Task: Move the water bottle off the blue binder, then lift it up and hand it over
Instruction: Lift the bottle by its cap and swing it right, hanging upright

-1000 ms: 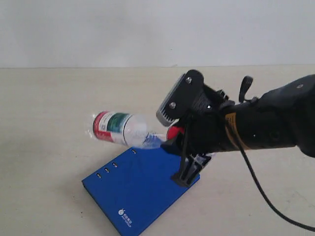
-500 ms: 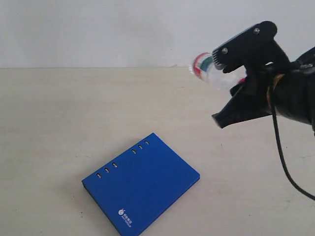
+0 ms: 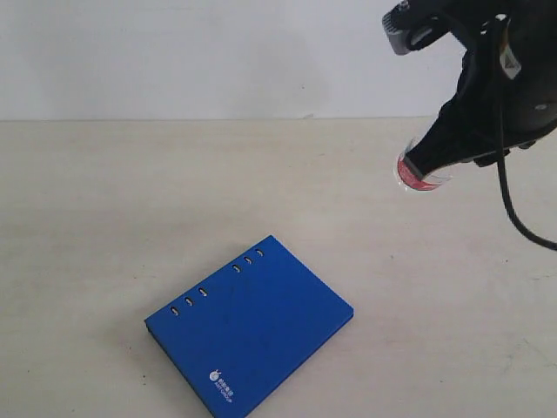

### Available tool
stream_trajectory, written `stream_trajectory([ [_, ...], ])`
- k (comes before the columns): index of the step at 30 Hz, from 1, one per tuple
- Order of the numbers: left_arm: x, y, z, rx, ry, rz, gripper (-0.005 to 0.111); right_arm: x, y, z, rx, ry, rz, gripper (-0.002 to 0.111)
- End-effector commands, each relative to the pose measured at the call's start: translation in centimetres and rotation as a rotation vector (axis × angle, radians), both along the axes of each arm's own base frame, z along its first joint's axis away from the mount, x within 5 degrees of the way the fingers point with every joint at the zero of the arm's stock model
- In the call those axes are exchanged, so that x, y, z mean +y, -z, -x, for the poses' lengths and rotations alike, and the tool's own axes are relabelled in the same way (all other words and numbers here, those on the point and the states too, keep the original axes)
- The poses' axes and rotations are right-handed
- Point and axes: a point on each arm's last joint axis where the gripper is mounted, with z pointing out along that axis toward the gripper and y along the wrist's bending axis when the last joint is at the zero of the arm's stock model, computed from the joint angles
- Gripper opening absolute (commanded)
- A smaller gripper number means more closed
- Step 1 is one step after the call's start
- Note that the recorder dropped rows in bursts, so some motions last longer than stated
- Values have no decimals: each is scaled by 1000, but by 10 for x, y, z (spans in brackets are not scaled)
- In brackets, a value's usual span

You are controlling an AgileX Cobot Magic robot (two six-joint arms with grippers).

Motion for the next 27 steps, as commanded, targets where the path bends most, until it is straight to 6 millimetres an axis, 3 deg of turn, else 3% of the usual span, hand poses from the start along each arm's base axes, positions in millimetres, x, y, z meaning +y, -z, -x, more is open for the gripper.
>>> stream_trajectory([
  [1, 0, 0, 0, -11, 6, -2, 4, -3, -16, 2, 13, -6, 21, 0],
  [4, 0, 0, 0, -11, 6, -2, 4, -4, -5, -3, 128, -17, -26, 0],
  [9, 0, 0, 0, -11, 6, -2, 4, -28, 22, -36, 295, 59, -88, 0],
  [14, 0, 0, 0, -11, 6, -2, 4, -55, 10, -62, 354, 143, -112, 0],
  [21, 0, 0, 0, -11, 6, -2, 4, -68, -11, -102, 311, 129, -284, 0],
  [25, 0, 0, 0, -11, 6, -2, 4, -83, -3, -130, 302, 236, -308, 0],
  [27, 0, 0, 0, -11, 6, -2, 4, -94, 17, -142, 345, 300, -313, 0],
])
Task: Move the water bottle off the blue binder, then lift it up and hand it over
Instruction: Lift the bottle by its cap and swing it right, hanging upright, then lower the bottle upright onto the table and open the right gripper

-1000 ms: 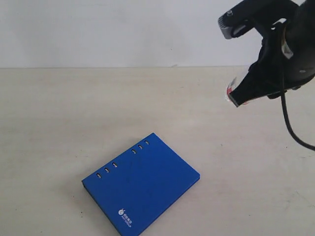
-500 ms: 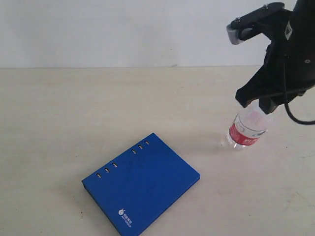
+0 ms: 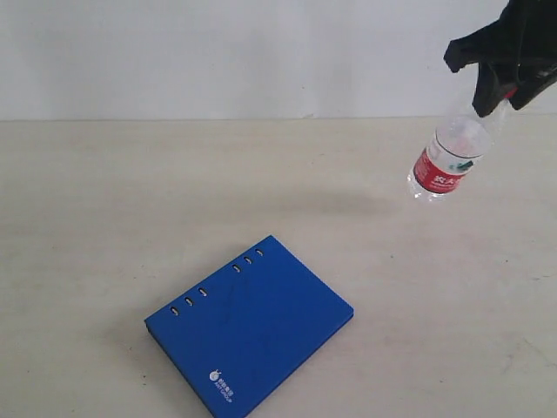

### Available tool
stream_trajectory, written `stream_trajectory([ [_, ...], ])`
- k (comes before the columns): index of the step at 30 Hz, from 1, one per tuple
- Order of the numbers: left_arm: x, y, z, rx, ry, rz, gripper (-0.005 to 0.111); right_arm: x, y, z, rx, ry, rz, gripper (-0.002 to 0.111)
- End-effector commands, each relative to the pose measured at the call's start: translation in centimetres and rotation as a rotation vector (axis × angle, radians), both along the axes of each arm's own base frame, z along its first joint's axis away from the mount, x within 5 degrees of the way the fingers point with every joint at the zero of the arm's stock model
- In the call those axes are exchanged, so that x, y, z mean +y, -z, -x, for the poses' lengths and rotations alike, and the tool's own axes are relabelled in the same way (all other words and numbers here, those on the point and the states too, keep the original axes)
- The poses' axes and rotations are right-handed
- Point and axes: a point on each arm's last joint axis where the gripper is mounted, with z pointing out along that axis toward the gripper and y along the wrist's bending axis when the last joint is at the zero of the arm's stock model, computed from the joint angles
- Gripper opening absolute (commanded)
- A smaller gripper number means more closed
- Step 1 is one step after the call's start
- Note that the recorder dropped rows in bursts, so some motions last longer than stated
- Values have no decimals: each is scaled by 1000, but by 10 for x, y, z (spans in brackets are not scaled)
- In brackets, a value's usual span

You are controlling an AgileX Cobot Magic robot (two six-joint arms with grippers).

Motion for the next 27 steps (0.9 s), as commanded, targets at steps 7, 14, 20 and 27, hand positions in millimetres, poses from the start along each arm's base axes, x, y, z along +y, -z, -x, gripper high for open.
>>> stream_trajectory([
  [7, 0, 0, 0, -11, 6, -2, 4, -22, 22, -23, 35, 60, 89, 0],
  [14, 0, 0, 0, -11, 6, -2, 4, -8, 5, -20, -2, -22, -54, 0],
  [20, 0, 0, 0, -11, 6, -2, 4, -9, -17, -17, -67, 57, -73, 0],
  [27, 0, 0, 0, -11, 6, -2, 4, -11, -1, 2, 3, 13, -50, 0],
])
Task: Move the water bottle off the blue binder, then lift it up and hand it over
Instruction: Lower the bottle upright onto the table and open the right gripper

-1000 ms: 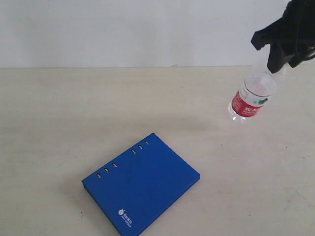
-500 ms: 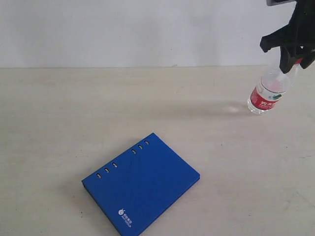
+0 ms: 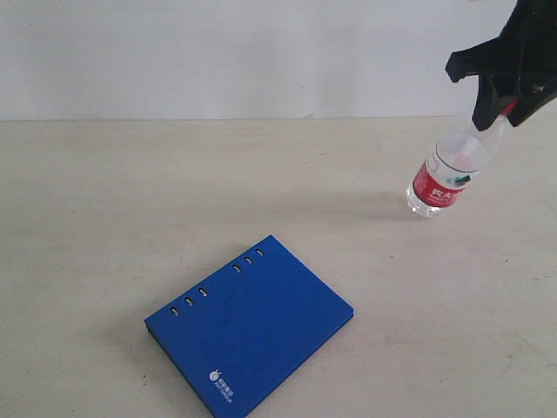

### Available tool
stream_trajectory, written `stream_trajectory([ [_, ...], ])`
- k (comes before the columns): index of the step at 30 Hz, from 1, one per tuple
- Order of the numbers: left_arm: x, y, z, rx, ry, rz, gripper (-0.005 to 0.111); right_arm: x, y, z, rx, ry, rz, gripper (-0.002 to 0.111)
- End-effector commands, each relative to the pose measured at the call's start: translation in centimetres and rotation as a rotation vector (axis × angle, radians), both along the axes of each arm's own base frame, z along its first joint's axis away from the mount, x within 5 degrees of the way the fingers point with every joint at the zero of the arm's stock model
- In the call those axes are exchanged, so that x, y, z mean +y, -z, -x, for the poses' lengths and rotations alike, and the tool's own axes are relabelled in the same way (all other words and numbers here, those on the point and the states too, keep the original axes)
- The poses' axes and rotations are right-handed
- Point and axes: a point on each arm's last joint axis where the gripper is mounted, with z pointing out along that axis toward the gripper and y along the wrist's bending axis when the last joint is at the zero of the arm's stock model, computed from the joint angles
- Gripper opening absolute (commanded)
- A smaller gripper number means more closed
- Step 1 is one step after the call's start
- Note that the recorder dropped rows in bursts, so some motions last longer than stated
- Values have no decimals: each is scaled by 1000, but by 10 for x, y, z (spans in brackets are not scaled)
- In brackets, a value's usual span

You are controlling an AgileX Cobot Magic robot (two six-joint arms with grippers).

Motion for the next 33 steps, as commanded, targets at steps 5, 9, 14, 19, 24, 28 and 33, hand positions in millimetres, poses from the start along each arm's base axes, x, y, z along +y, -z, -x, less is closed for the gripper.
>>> stream_trajectory([
  [5, 0, 0, 0, -11, 6, -2, 4, -1, -34, 27, -91, 12, -25, 0],
  [9, 0, 0, 0, -11, 6, -2, 4, 1, -22, 40, -41, 1, -18, 0],
  [14, 0, 0, 0, -11, 6, -2, 4, 8, -14, 58, -1, -29, -13, 0],
  [19, 0, 0, 0, -11, 6, -2, 4, 9, -33, 70, -62, -42, -18, 0],
  [24, 0, 0, 0, -11, 6, -2, 4, 8, -19, 76, -12, -27, -15, 0],
  [28, 0, 0, 0, -11, 6, -2, 4, 5, -3, 80, 41, -28, 22, 0],
  [33, 0, 0, 0, -11, 6, -2, 4, 0, -4, 79, 30, -20, 76, 0],
])
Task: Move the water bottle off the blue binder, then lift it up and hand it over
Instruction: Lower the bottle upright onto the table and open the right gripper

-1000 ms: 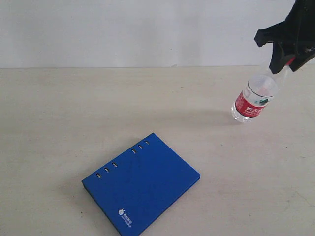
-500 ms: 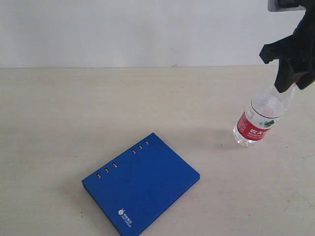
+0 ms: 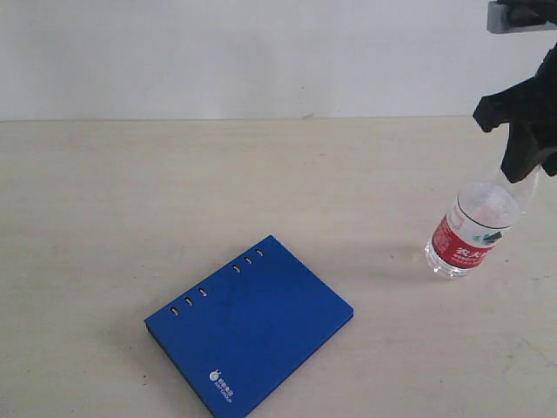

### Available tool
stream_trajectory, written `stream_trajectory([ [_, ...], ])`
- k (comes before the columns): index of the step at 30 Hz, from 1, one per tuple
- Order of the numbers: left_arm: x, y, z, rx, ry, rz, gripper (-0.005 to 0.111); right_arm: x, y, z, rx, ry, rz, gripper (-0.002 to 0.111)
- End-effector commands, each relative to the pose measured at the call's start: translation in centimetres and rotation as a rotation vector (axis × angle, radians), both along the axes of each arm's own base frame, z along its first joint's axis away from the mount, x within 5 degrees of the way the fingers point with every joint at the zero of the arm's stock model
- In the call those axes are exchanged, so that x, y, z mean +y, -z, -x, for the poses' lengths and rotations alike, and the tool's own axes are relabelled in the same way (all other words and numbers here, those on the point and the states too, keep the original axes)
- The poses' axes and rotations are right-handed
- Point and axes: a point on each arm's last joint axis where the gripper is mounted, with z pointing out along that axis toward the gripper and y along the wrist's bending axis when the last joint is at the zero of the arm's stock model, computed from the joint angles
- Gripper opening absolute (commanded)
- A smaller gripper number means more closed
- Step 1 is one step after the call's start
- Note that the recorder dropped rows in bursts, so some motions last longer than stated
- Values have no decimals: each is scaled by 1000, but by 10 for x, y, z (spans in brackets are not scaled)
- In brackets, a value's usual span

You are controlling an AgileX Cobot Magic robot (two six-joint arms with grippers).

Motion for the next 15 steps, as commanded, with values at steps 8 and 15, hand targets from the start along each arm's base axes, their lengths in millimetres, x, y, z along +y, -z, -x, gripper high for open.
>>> stream_trajectory([
  [8, 0, 0, 0, -11, 6, -2, 4, -13, 4, -4, -20, 25, 152, 0],
  [15, 0, 0, 0, -11, 6, -2, 4, -9, 9, -7, 5, 0, 118, 0],
])
